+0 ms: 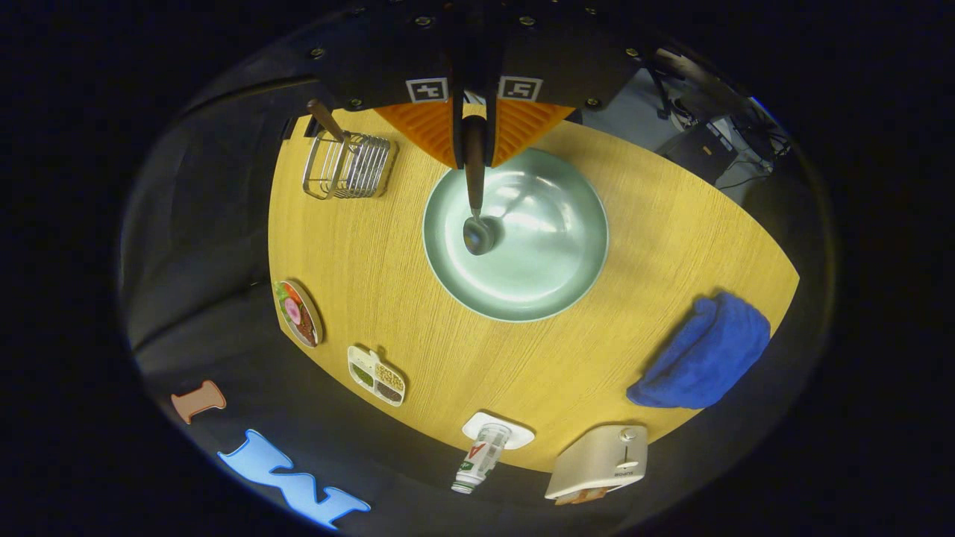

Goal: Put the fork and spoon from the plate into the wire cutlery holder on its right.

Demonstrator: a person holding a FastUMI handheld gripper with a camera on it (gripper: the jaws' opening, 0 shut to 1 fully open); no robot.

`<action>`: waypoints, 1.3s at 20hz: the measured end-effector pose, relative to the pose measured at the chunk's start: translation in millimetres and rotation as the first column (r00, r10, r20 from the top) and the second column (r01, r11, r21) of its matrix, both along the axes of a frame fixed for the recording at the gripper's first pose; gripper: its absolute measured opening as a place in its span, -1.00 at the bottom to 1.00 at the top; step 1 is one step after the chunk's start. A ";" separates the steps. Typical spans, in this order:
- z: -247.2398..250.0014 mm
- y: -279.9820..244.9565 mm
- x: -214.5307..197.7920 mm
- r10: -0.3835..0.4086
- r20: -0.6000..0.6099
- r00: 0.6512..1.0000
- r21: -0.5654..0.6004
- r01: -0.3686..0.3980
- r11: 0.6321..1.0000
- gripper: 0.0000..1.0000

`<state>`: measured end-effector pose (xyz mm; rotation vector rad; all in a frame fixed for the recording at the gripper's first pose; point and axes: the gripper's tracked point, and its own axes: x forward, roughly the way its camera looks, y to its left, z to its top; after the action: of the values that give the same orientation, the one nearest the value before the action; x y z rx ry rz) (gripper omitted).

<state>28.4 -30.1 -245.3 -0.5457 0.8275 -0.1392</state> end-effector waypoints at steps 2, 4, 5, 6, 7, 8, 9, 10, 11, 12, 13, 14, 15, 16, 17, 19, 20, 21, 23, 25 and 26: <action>8.8 0.6 0.2 -0.003 0.022 1.000 0.001 0.003 1.000 -0.79; 20.8 2.3 0.4 -0.005 0.043 0.999 0.003 0.005 1.000 -0.79; 27.2 0.9 -1.1 -0.012 0.054 0.998 -0.003 0.013 1.000 -0.79; 35.1 0.0 -2.6 -0.019 0.068 0.997 -0.008 0.019 1.000 -0.79; 41.8 -1.8 -5.2 -0.031 0.084 0.996 -0.002 0.031 1.000 -0.80; 49.5 -2.3 -7.6 -0.045 0.102 0.994 0.009 0.044 0.999 -0.79; 56.5 -5.0 -10.4 -0.059 0.119 0.991 0.021 0.057 0.998 -0.79; 64.1 -9.0 -13.0 -0.077 0.134 0.988 0.026 0.074 0.997 -0.79; 73.2 -13.5 -15.6 -0.096 0.151 0.984 0.023 0.094 0.995 -0.79; 83.5 -20.0 -18.5 -0.114 0.170 0.979 0.019 0.113 0.993 -0.80; 92.1 -27.2 -23.9 -0.141 0.185 0.972 0.020 0.140 0.990 -0.80; 99.5 -31.8 -29.6 -0.168 0.196 0.966 0.025 0.166 0.986 -0.80; 106.1 -39.5 -33.9 -0.193 0.208 0.959 0.030 0.191 0.981 -0.80; 111.1 -47.0 -40.3 -0.220 0.215 0.952 0.034 0.218 0.975 -0.80; 114.3 -56.7 -48.5 -0.247 0.221 0.944 0.038 0.244 0.969 -0.79; 116.8 -72.7 -56.1 -0.296 0.224 0.929 0.051 0.292 0.955 -0.80; 116.8 -79.5 -58.2 -0.319 0.223 0.921 0.059 0.314 0.948 -0.80; 114.1 -86.7 -58.6 -0.337 0.219 0.915 0.066 0.331 0.941 -0.79; 105.7 -98.9 -58.8 -0.371 0.195 0.908 0.080 0.362 0.929 -0.79; 97.9 -108.6 -59.5 -0.403 0.173 0.899 0.102 0.390 0.915 -0.80; 94.6 -111.4 -59.2 -0.412 0.162 0.897 0.115 0.398 0.910 -0.79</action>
<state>-30.8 -141.5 -150.6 -0.2727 0.7544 -0.5319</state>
